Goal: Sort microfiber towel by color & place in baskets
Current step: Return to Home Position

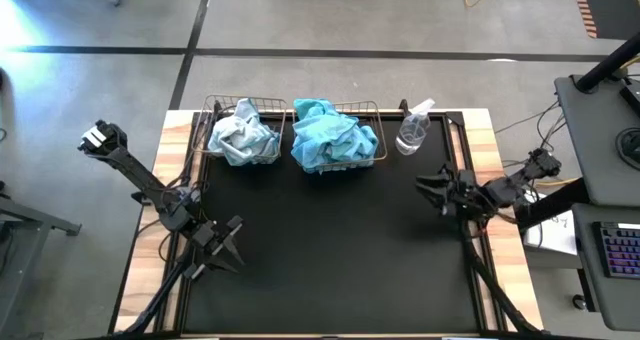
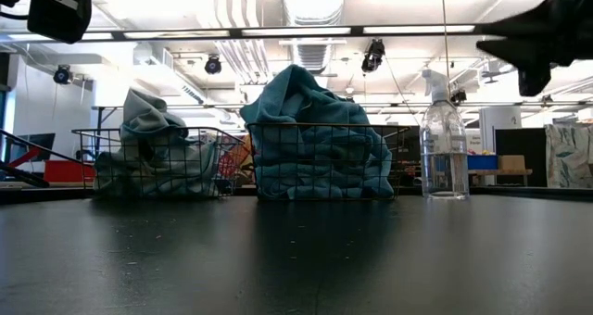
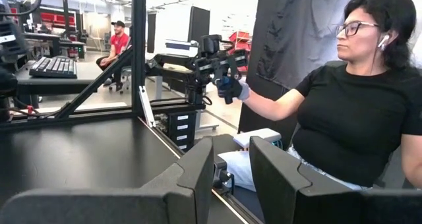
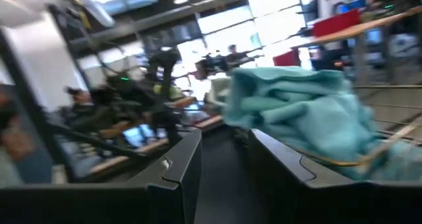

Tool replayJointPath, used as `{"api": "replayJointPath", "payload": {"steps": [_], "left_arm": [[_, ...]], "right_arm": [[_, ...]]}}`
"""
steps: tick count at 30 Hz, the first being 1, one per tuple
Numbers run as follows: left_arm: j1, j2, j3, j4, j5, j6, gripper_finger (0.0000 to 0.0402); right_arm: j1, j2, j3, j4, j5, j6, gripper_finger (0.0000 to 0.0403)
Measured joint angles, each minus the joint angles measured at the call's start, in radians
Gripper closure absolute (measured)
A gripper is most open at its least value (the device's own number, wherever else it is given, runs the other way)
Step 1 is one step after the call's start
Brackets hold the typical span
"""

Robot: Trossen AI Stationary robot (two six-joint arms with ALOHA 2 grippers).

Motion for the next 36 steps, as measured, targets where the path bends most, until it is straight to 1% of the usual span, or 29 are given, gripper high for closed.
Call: {"api": "replayJointPath", "payload": {"steps": [3,7,12,15,17,19,22,26,31,36], "left_arm": [[0.000,0.000,0.000,0.000,0.000,0.000,0.0318],[0.000,0.000,0.000,-0.001,0.000,0.000,0.0318],[0.000,0.000,0.000,-0.001,0.000,0.000,0.0318],[0.000,0.000,0.000,-0.001,0.000,0.000,0.0318],[0.000,0.000,0.000,-0.001,0.000,0.000,0.0318],[0.000,0.000,0.000,-0.001,0.000,0.000,0.0318],[0.000,0.000,0.000,0.000,0.000,0.000,0.0318],[0.000,0.000,0.000,0.001,0.000,0.000,0.0318],[0.000,0.000,0.000,0.001,0.000,-0.004,0.0318],[0.000,0.000,0.000,0.005,0.000,-0.008,0.0318]], "right_arm": [[-0.070,0.001,0.000,-0.053,-0.031,0.010,0.0284],[-0.200,0.000,0.000,-0.093,-0.137,0.037,0.0284],[-0.410,0.001,0.000,-0.107,-0.303,0.038,0.0284],[-0.555,0.001,0.000,-0.117,-0.379,0.056,0.0284],[-0.657,0.004,0.000,-0.130,-0.379,0.117,0.0284],[-0.760,0.010,0.000,-0.149,-0.377,0.122,0.0284],[-0.914,0.044,0.000,-0.153,-0.423,0.123,0.0284],[-1.129,0.101,0.000,-0.165,-0.571,0.122,0.0284],[-1.383,0.191,0.000,-0.160,-0.704,0.096,0.0284],[-1.594,0.273,0.000,-0.037,-0.907,0.055,0.0284]]}}
